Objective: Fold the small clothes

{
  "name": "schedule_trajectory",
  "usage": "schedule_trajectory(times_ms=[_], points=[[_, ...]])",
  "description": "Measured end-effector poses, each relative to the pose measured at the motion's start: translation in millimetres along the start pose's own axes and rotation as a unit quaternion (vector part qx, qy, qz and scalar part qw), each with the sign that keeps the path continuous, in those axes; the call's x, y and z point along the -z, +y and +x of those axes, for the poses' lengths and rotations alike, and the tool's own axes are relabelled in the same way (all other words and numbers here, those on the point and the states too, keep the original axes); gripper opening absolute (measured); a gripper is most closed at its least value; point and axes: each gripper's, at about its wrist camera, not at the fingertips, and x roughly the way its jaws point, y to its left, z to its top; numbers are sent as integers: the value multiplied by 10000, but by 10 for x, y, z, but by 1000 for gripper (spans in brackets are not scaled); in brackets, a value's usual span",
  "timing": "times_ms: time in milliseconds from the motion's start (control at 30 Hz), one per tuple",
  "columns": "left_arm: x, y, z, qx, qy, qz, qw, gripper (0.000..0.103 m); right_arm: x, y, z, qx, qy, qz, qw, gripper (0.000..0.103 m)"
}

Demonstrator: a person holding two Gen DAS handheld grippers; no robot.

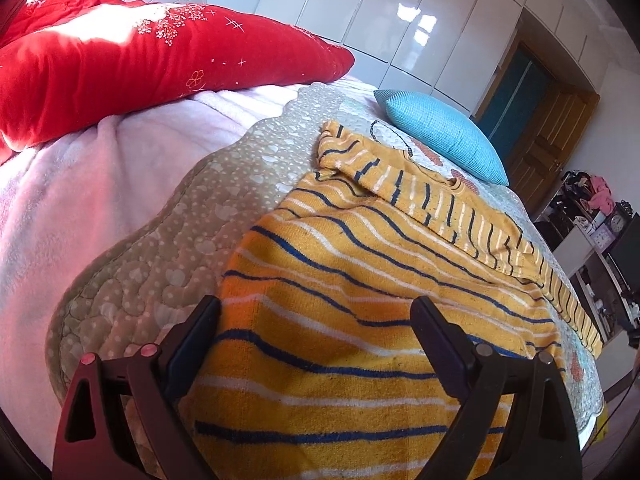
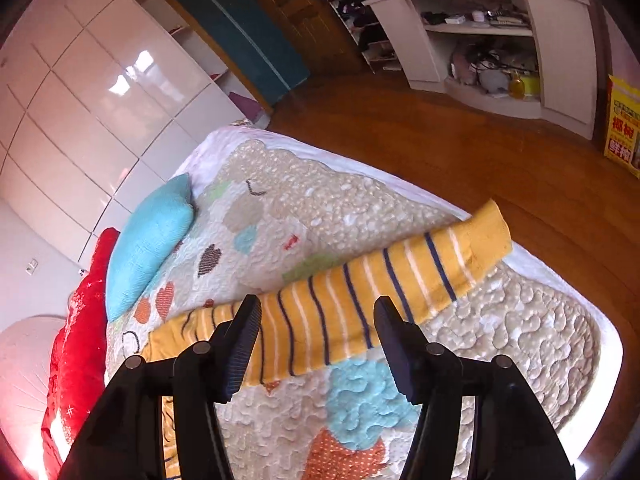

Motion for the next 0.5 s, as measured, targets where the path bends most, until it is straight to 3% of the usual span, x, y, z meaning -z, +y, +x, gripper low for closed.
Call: schedule_trajectory(times_ms=[133, 333, 500], points=[[12, 9, 49, -15, 37, -68, 10000, 94, 124, -424, 186, -67, 304, 548, 9980, 64], [78, -90, 159, -306, 50, 222, 9993, 94, 248, -913, 461, 75, 479, 1022, 9936, 64], [113, -79, 180, -355, 9, 257, 9990, 94, 43, -1174, 567, -579, -164, 1685, 9839, 60]])
